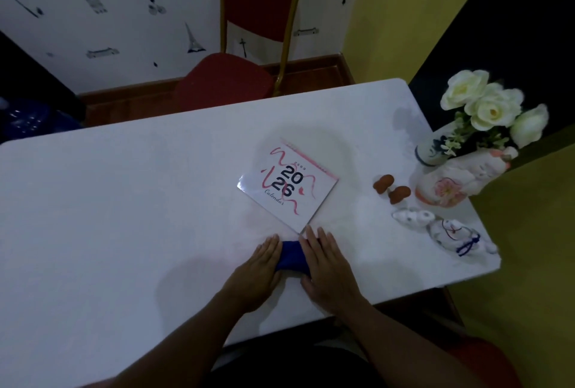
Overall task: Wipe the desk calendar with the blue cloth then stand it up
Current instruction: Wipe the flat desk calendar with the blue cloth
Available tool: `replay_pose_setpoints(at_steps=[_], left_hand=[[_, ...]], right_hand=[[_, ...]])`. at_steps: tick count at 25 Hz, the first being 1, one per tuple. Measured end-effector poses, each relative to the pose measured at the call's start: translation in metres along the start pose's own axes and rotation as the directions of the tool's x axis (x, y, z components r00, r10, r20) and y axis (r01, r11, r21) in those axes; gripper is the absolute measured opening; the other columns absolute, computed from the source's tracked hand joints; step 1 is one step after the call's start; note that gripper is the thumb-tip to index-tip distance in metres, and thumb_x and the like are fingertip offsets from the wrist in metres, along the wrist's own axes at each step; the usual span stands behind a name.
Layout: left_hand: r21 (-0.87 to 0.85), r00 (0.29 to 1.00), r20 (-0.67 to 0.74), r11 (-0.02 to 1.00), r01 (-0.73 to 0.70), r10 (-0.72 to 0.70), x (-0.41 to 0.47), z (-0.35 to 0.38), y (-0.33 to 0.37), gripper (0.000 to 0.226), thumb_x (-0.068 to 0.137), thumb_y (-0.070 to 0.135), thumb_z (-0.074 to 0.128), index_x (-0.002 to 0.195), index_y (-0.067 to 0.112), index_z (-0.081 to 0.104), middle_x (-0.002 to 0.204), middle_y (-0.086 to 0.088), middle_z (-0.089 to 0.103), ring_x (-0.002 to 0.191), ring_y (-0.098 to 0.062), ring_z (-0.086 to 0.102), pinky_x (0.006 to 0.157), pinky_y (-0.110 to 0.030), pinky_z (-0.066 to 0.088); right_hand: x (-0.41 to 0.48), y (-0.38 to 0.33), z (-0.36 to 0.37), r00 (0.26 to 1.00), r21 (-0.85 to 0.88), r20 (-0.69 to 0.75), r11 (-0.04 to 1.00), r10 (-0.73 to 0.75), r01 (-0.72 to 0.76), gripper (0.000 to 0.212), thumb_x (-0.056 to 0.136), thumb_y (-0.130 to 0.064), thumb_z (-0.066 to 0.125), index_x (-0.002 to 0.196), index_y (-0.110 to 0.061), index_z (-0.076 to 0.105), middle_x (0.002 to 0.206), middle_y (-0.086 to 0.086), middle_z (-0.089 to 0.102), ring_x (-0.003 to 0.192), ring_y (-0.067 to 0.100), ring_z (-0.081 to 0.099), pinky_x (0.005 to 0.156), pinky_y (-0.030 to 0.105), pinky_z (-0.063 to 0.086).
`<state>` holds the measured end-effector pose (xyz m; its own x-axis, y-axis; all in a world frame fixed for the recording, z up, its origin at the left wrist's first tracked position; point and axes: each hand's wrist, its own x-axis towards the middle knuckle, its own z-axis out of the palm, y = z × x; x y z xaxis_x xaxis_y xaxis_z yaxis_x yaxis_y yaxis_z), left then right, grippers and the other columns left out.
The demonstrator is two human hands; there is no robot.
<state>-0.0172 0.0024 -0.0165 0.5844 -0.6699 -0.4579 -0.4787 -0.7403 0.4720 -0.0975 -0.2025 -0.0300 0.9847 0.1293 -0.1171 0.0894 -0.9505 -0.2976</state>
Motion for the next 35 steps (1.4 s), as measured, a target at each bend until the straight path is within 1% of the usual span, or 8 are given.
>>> replay_pose_setpoints(at_steps=[5,8,11,17,20,27,30,35], left_hand=[[-0.076,0.992,-0.008,0.989,0.128,-0.129,-0.006,-0.013,-0.008,0.091,0.095,0.073,0.033,0.162,0.019,0.005,0.171,-0.002,-0.004,0.157,-0.016,-0.004,0.125,-0.031,-0.001],[-0.126,0.985,0.015,0.977,0.173,-0.173,-0.011,-0.025,-0.024,0.115,0.075,0.097,0.020,0.163,0.023,0.006,0.170,0.003,-0.005,0.157,-0.013,-0.007,0.127,-0.036,0.000],[-0.142,0.978,-0.090,0.974,0.175,-0.189,-0.002,-0.042,-0.040,0.103,0.083,0.087,0.002,0.162,0.023,0.007,0.171,0.000,-0.003,0.155,-0.010,-0.007,0.125,-0.032,-0.003],[-0.019,0.967,-0.204,0.988,0.152,-0.153,0.042,-0.076,-0.056,0.069,0.106,0.051,0.018,0.162,0.015,0.001,0.171,-0.005,-0.010,0.156,-0.019,-0.014,0.124,-0.034,-0.006],[0.084,0.973,-0.174,0.982,0.170,-0.153,0.056,-0.084,-0.064,0.069,0.107,0.046,0.022,0.161,0.012,-0.006,0.168,-0.008,-0.017,0.155,-0.024,-0.017,0.128,-0.043,-0.002],[0.266,0.985,-0.142,0.955,0.128,-0.093,0.056,-0.071,-0.088,0.075,0.105,0.051,0.015,0.158,0.007,-0.014,0.166,-0.016,-0.021,0.156,-0.031,-0.015,0.129,-0.048,0.005],[0.265,0.985,-0.135,0.954,0.141,-0.108,0.061,-0.066,-0.092,0.091,0.096,0.069,0.009,0.158,0.008,-0.017,0.167,-0.014,-0.021,0.156,-0.029,-0.016,0.129,-0.047,0.004],[0.277,0.985,-0.140,0.951,0.136,-0.100,0.063,-0.063,-0.098,0.095,0.093,0.074,0.003,0.159,0.008,-0.014,0.168,-0.014,-0.017,0.156,-0.029,-0.014,0.128,-0.049,0.007]], right_hand=[[0.011,-0.007,-0.001,0.983,0.129,-0.051,0.975,-0.176,0.181,0.056,0.085,-0.012,0.077,0.138,-0.003,0.061,0.148,0.016,0.056,0.139,0.032,0.051,0.110,0.052,0.047],[0.002,0.001,-0.002,0.989,0.238,0.015,0.962,-0.144,0.137,0.056,0.094,-0.005,0.065,0.148,-0.008,0.051,0.157,0.008,0.046,0.147,0.027,0.041,0.120,0.047,0.036],[0.004,0.007,-0.019,0.997,0.346,0.000,0.936,-0.074,0.069,0.049,0.097,-0.017,0.055,0.146,-0.009,0.054,0.146,0.010,0.060,0.133,0.026,0.058,0.115,0.035,0.043],[0.068,0.017,-0.076,0.944,0.619,-0.159,0.774,0.289,-0.133,0.041,0.083,-0.006,0.053,0.114,-0.023,0.074,0.092,-0.004,0.077,0.078,0.008,0.071,0.072,0.020,0.056],[0.124,0.023,-0.102,0.886,0.621,-0.271,0.771,0.377,-0.139,0.043,0.087,-0.009,0.050,0.123,-0.020,0.071,0.101,-0.005,0.076,0.086,0.004,0.068,0.076,0.009,0.049],[0.228,0.020,-0.090,0.797,0.618,-0.139,0.681,0.587,-0.393,0.041,0.099,-0.013,0.048,0.137,-0.013,0.060,0.121,0.010,0.073,0.108,0.030,0.068,0.094,0.046,0.059],[0.243,0.012,-0.064,0.868,0.510,-0.084,0.769,0.490,-0.385,0.045,0.100,-0.013,0.047,0.145,-0.012,0.051,0.138,0.013,0.062,0.123,0.035,0.060,0.102,0.046,0.053],[0.248,0.011,-0.030,0.955,0.094,-0.094,0.958,0.280,-0.271,0.056,0.105,-0.014,0.047,0.158,-0.011,0.029,0.170,0.008,0.019,0.156,0.031,0.016,0.126,0.047,0.022]])
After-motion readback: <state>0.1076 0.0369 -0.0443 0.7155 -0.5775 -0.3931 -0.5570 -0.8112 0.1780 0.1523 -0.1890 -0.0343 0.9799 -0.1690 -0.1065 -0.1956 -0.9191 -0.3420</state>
